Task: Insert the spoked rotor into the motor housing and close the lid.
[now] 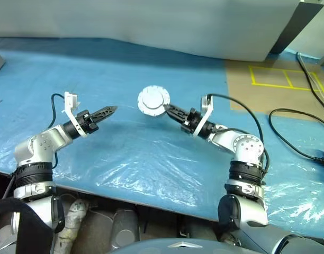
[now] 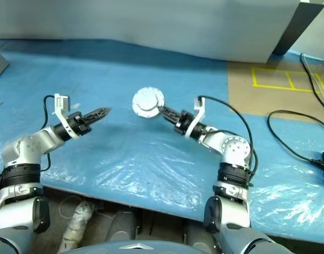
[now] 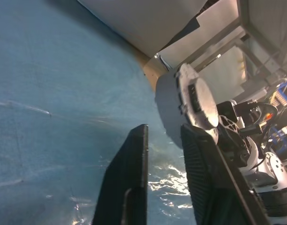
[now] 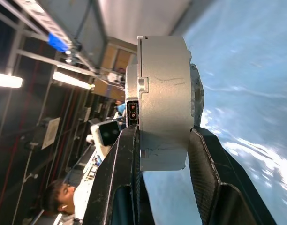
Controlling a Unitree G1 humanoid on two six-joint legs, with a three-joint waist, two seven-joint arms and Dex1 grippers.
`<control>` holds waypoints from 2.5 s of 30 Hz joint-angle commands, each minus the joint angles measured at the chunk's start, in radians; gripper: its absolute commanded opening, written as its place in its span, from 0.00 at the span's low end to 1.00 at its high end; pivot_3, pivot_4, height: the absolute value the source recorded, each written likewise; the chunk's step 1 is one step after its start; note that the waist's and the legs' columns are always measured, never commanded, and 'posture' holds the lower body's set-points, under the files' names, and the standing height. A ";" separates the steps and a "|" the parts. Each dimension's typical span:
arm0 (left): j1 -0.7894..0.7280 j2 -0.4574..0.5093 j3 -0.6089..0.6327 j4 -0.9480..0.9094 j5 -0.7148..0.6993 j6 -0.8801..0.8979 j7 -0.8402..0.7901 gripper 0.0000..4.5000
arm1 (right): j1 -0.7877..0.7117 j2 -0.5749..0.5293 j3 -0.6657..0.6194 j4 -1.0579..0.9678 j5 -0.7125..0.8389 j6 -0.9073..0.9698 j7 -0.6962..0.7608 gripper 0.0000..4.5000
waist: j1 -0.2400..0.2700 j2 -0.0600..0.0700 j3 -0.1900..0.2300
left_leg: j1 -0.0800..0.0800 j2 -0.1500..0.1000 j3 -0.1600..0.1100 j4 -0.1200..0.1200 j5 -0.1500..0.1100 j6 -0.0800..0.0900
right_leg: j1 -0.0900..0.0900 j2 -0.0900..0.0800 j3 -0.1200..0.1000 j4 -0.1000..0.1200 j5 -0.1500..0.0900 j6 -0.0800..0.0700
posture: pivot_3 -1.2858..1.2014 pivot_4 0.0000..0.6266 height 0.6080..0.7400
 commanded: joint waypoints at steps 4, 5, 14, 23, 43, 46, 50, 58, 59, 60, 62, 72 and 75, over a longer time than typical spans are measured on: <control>-0.012 -0.042 0.050 -0.181 -0.203 0.125 0.066 0.81 | -0.038 0.021 0.012 -0.066 0.140 0.028 -0.042 0.23 | -0.007 0.000 0.000 | 0.000 0.000 -0.001 0.001 0.000 0.000 | 0.001 0.000 0.000 0.001 0.000 0.000 | 0.52 0.24 1.00; -0.020 -0.049 0.054 -0.189 -0.220 0.137 0.088 0.81 | -0.040 0.018 0.014 -0.064 0.148 0.030 -0.046 0.23 | -0.008 0.000 0.000 | 0.000 0.000 -0.001 0.001 0.000 0.000 | 0.001 0.000 0.000 0.001 0.000 0.000 | 0.52 0.24 1.00; -0.041 -0.081 -0.030 -0.084 -0.148 0.076 0.150 0.81 | -0.046 -0.007 0.042 -0.053 0.178 0.025 -0.064 0.23 | -0.010 0.000 0.000 | 0.000 0.000 -0.003 0.007 0.000 0.000 | 0.001 0.000 0.000 0.007 0.000 0.000 | 0.52 0.24 1.00; -0.059 -0.086 -0.067 -0.054 -0.122 0.028 0.138 1.00 | -0.033 -0.024 0.057 -0.061 0.199 0.017 -0.084 0.23 | -0.009 0.000 0.000 | -0.001 -0.001 -0.008 0.013 0.000 0.000 | 0.003 0.000 -0.002 0.010 0.000 0.000 | 0.52 0.24 1.00; -0.200 -0.292 -0.059 0.132 -0.150 0.011 0.165 1.00 | -0.030 -0.038 0.071 -0.049 0.215 0.002 -0.114 0.23 | -0.007 0.000 0.000 | 0.000 -0.001 -0.015 0.015 0.000 0.000 | 0.011 -0.001 -0.009 0.008 0.000 0.000 | 0.52 0.24 1.00; -0.193 -0.288 -0.054 0.134 -0.151 0.018 0.171 0.91 | -0.028 -0.037 0.070 -0.047 0.217 0.001 -0.130 0.23 | -0.008 0.000 0.000 | 0.000 -0.001 -0.016 0.015 0.000 0.000 | 0.011 -0.001 -0.009 0.008 0.000 0.000 | 0.52 0.24 1.00; -0.188 -0.285 -0.049 0.140 -0.144 0.023 0.203 0.65 | -0.026 -0.031 0.069 -0.043 0.227 -0.003 -0.148 0.23 | -0.008 0.000 0.000 | 0.000 -0.001 -0.016 0.015 0.000 0.000 | 0.011 -0.001 -0.009 0.008 0.000 0.000 | 0.52 0.24 1.00; -0.182 -0.292 -0.037 0.100 -0.187 0.081 0.224 0.59 | -0.035 -0.015 0.056 -0.002 0.248 -0.013 -0.190 0.23 | -0.007 0.000 0.000 | 0.000 -0.001 -0.016 0.016 0.000 0.000 | 0.011 -0.001 -0.010 0.008 0.000 0.000 | 0.52 0.24 1.00; -0.175 -0.291 -0.038 0.079 -0.198 0.096 0.223 0.59 | -0.037 -0.013 0.054 0.005 0.248 -0.018 -0.198 0.23 | -0.007 0.000 0.000 | 0.000 -0.001 -0.016 0.016 0.000 0.000 | 0.011 -0.001 -0.010 0.008 0.000 0.000 | 0.52 0.24 1.00; -0.166 -0.291 -0.037 0.054 -0.218 0.116 0.221 0.59 | -0.038 -0.012 0.052 0.012 0.246 -0.024 -0.207 0.23 | -0.007 0.000 0.000 | 0.000 -0.001 -0.016 0.015 0.000 0.000 | 0.011 -0.001 -0.010 0.008 0.000 0.000 | 0.52 0.24 1.00; -0.156 -0.295 -0.029 0.020 -0.246 0.142 0.225 0.58 | -0.038 -0.012 0.052 0.017 0.238 -0.038 -0.216 0.23 | -0.009 0.000 0.000 | 0.000 -0.001 -0.016 0.015 0.000 0.000 | 0.011 -0.001 -0.010 0.008 0.000 0.000 | 0.52 0.24 1.00; -0.189 -0.299 0.001 0.034 -0.234 0.085 0.279 0.53 | -0.036 -0.035 0.100 0.018 0.235 -0.049 -0.167 0.69 | -0.007 0.000 0.000 | 0.000 -0.001 -0.016 0.016 0.000 0.000 | 0.012 -0.001 -0.010 0.008 0.000 0.000 | 0.52 0.24 1.00; -0.207 -0.286 0.017 0.049 -0.233 0.060 0.282 0.53 | -0.036 -0.039 0.104 0.021 0.231 -0.051 -0.165 0.69 | -0.006 0.000 0.000 | 0.000 -0.001 -0.016 0.016 0.000 0.000 | 0.012 -0.001 -0.010 0.008 0.000 0.000 | 0.52 0.24 1.00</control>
